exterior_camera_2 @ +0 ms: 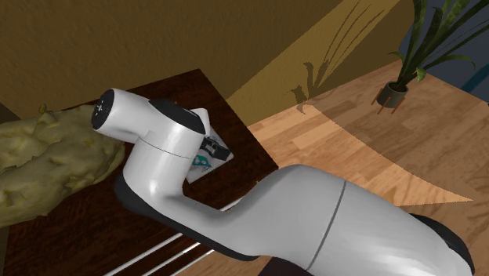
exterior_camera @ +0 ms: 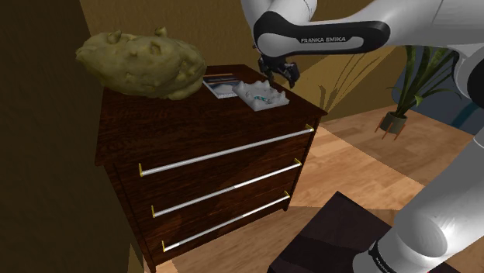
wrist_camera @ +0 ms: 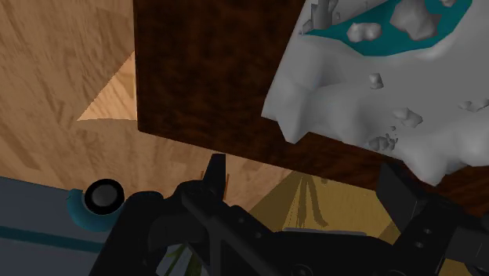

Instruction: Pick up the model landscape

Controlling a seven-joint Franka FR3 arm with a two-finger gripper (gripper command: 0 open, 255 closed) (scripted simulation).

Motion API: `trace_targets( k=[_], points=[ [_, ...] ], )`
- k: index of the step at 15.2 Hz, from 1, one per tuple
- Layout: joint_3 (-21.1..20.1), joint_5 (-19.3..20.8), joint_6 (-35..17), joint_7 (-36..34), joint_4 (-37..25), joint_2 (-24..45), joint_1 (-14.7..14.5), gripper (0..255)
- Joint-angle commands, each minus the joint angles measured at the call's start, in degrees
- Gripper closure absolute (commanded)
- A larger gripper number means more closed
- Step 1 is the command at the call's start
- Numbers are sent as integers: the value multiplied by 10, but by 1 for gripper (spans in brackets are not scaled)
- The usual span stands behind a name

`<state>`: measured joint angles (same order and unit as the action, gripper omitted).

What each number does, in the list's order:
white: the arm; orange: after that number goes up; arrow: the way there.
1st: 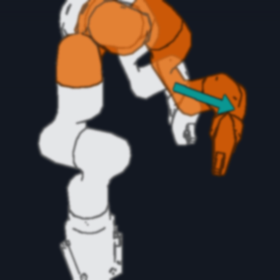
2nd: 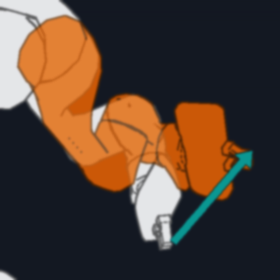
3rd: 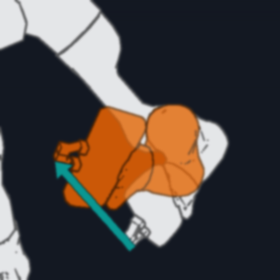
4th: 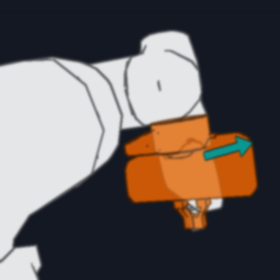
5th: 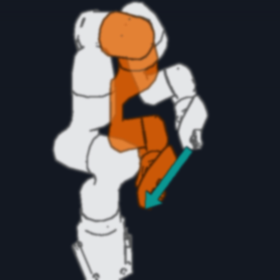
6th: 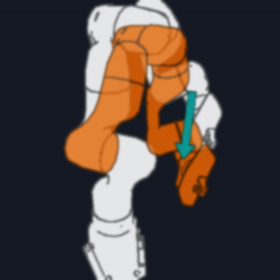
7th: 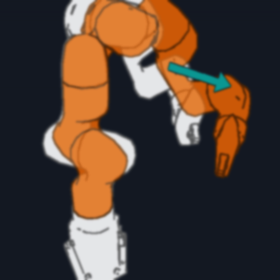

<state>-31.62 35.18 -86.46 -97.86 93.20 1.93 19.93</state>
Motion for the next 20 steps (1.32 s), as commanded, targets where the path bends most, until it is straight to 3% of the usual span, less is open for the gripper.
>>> trace_targets(
  k=[1, 7, 8, 20],
  points=[
    [1, 3, -9, -11, 10, 1, 1, 0],
    [3, 1, -39, -27, 47, -2, 3, 0],
    [3, 1, -39, -27, 47, -2, 3, 255],
    [2, 2, -19, -16, 23, 0, 2, 255]
  ],
)
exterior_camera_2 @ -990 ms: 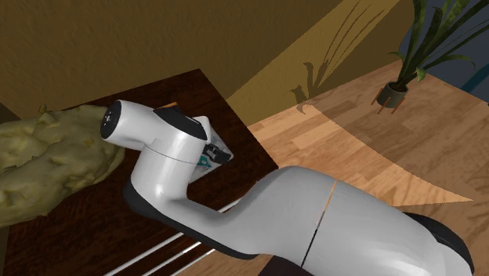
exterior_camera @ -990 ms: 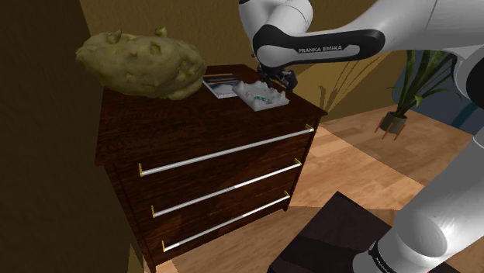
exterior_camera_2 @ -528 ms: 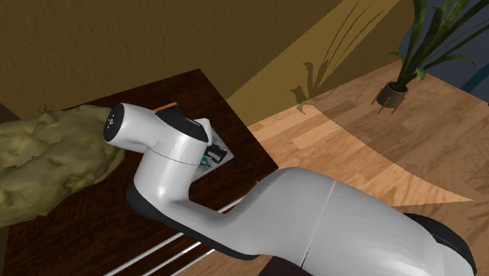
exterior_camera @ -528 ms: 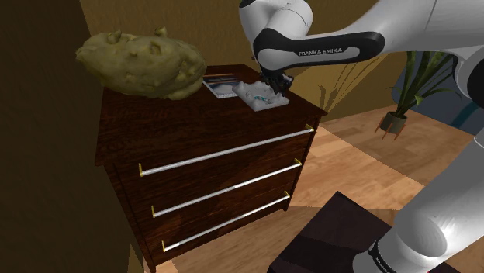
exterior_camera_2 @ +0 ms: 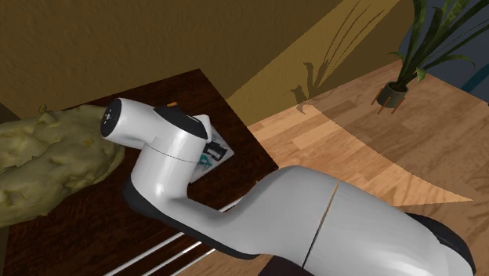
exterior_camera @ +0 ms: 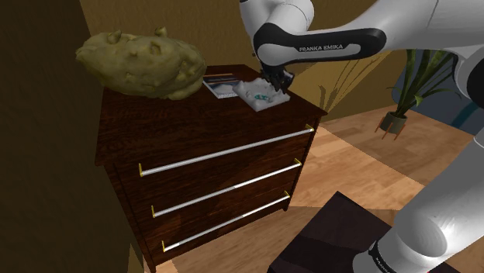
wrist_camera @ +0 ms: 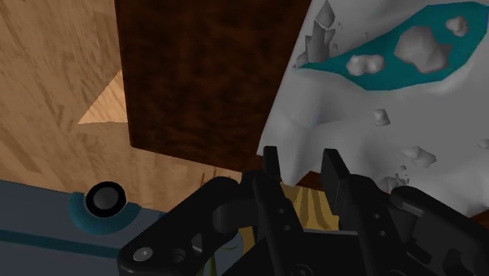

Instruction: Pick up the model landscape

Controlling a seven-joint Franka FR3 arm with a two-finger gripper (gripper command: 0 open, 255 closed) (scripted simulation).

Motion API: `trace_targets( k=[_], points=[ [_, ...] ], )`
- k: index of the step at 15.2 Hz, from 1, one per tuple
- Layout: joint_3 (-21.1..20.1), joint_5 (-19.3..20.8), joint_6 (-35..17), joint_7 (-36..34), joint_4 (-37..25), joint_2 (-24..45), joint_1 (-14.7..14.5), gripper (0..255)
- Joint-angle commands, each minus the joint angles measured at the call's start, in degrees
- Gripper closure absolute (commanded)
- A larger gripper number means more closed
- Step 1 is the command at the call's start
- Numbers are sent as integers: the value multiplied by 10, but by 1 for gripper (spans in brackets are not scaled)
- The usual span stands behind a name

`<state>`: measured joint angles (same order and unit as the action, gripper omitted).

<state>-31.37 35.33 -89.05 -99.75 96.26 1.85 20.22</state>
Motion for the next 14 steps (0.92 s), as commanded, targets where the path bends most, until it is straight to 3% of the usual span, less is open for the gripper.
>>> trace_targets(
  k=[1, 14],
  points=[
    [-1, 1, 13, 6, -16, 1, -2, 255],
    [-8, 16, 94, 43, -122, 23, -12, 255]
  ],
)
